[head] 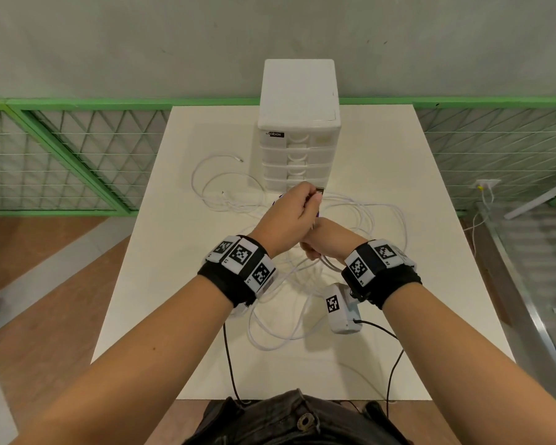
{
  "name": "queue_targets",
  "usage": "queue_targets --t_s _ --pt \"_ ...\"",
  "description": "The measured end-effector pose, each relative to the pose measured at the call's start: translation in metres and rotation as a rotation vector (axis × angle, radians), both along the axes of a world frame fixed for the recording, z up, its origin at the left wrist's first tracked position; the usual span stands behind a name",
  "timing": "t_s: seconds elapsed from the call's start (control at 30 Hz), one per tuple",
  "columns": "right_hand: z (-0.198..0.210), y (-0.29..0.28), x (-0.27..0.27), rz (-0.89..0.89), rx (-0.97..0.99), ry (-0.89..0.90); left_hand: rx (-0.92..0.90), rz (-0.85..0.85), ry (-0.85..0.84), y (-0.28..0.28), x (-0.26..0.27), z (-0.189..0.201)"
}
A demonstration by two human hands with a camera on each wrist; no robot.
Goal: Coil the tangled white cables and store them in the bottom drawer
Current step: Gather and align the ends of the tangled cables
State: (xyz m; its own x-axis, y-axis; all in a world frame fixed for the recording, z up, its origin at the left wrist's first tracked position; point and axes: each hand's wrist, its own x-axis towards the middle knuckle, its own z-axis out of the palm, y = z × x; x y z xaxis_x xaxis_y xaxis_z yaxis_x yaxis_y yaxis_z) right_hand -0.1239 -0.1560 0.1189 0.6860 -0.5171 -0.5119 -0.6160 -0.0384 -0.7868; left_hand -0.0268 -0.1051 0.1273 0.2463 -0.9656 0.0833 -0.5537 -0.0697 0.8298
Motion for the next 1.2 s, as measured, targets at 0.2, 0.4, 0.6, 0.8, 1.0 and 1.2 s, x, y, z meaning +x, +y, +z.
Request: queue_targets --t_s 0.2,0.4,0.6,0.8,1.0,1.2 --pt "0.000 -0.002 -0.005 -0.146 -0.072 -0.307 0.039 0.017 0.141 0.001 0.012 0.000" --pt "-0.005 0.003 0.001 -0.062 -0.175 -0.234 0.054 0.077 0.281 0.000 0.014 0.003" --pt "0.003 0.000 -0.001 -0.058 -0.296 -0.253 0.054 0.103 0.250 -0.002 0.019 0.000" --pt "-0.002 -0.004 -0.005 -0.010 -0.273 -0.249 0.033 0.125 0.061 -0.003 0.022 -0.002" --pt "-0.015 -0.007 -0.011 0.022 -0.307 -0.122 0.119 0.178 -0.037 0.000 0.026 -0.015" --pt "-0.018 -0.002 -0.009 0.240 -0.521 0.095 0.061 -0.043 -0.554 -0.004 0.018 -0.011"
